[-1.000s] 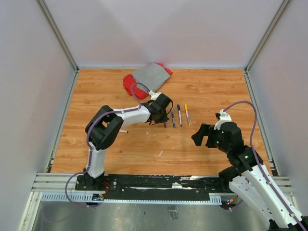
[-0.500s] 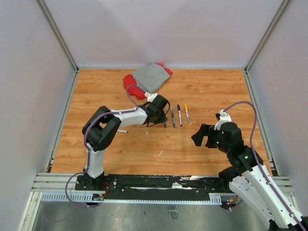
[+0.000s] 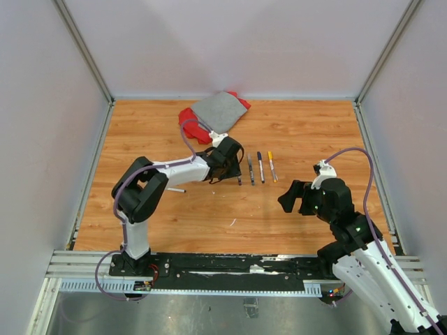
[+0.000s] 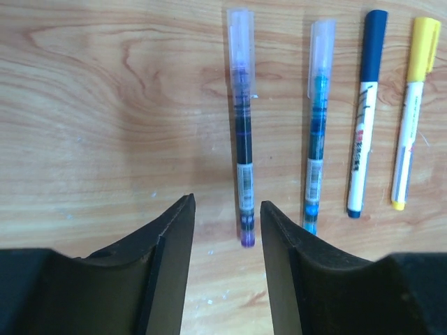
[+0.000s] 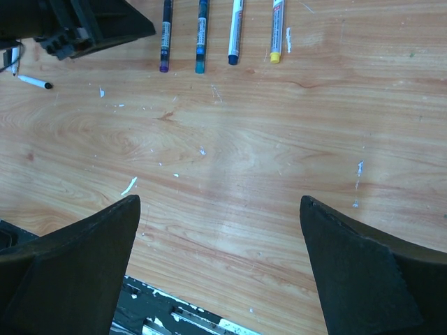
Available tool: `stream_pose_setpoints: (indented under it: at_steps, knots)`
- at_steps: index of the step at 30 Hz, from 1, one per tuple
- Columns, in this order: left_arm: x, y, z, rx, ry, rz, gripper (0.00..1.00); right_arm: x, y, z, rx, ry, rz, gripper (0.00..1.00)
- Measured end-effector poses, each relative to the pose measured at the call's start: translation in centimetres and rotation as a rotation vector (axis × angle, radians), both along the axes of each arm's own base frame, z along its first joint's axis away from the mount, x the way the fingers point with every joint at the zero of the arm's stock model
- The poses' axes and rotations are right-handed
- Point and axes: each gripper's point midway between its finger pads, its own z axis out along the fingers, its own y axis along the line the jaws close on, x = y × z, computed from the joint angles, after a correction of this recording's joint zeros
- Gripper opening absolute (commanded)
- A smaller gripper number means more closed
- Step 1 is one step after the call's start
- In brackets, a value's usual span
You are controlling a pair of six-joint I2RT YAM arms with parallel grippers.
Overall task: Insert the pens into the pen caps
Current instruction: Place the pen at the center of the board, then pick up the pen cap from the center of the board.
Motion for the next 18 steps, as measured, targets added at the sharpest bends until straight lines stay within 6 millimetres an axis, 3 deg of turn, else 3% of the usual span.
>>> stream_pose_setpoints:
  at_steps: [5,12,18]
  knots:
    - [-0.8,1.8,3.6,0.017,-0.079,-0.037,0.48,-0.1,0.0,-0.1,-0.001,0.0,0.001,0.96]
    - [-3.0,6.6,9.4,0.049,-0.241,-0.02,0.51,-0.1,-0.1,-0.2,-0.009,0.004,0.004,0.96]
    - [-4.2,11.2,10.3,0.112,-0.273,0.058,0.49,-0.2,-0.2,-0.4,-0.011,0.011,0.004,0.96]
